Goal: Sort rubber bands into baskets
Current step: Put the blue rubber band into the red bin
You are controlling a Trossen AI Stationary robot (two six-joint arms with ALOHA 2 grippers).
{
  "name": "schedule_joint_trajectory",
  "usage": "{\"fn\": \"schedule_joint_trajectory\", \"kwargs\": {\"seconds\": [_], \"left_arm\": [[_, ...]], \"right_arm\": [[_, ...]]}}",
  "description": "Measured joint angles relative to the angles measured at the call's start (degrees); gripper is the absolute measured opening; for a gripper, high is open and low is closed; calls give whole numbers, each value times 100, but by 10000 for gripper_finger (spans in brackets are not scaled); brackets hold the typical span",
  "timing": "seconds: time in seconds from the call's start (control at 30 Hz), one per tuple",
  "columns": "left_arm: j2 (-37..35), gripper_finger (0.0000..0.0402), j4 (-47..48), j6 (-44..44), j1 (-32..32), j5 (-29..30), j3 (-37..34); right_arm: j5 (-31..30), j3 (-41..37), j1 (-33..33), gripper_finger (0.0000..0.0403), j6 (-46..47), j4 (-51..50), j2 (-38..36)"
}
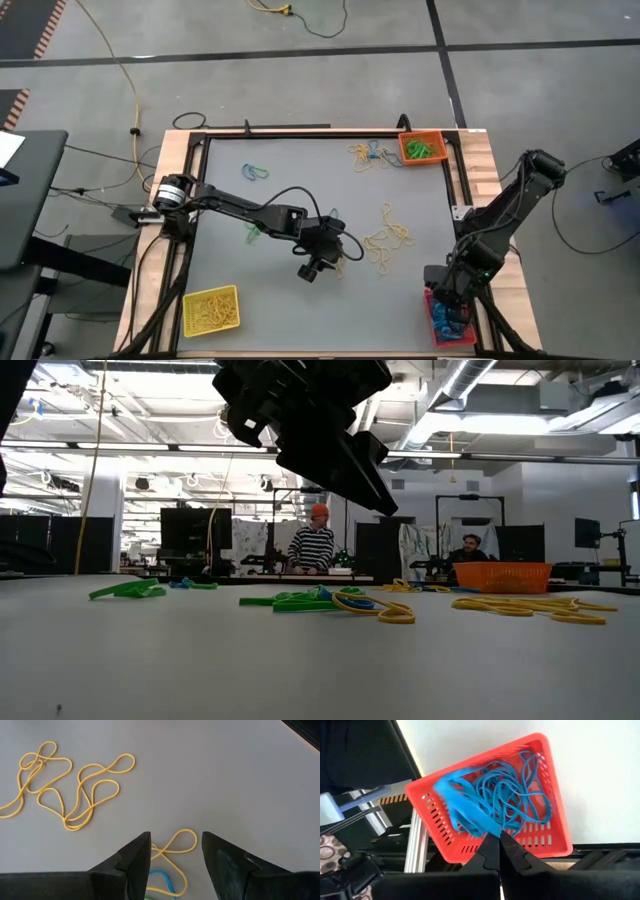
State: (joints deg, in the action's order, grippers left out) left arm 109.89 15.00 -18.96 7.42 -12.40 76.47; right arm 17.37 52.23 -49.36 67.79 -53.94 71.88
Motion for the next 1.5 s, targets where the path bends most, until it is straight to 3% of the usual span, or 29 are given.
{"fn": "schedule_joint_trajectory", "kwargs": {"seconds": [0.2,0.63,1.17,1.5], "left_arm": [[-2,167,0,18,0,0,0],[-2,167,0,-1,-2,-2,0],[-4,167,7,-35,-2,-9,2],[-4,167,11,-84,-2,-7,2]], "right_arm": [[174,0,4,18,-61,-7,318],[2224,0,40,18,-320,228,1440],[2620,0,365,19,-832,468,1770],[2489,0,308,69,-571,1046,1770]]}}
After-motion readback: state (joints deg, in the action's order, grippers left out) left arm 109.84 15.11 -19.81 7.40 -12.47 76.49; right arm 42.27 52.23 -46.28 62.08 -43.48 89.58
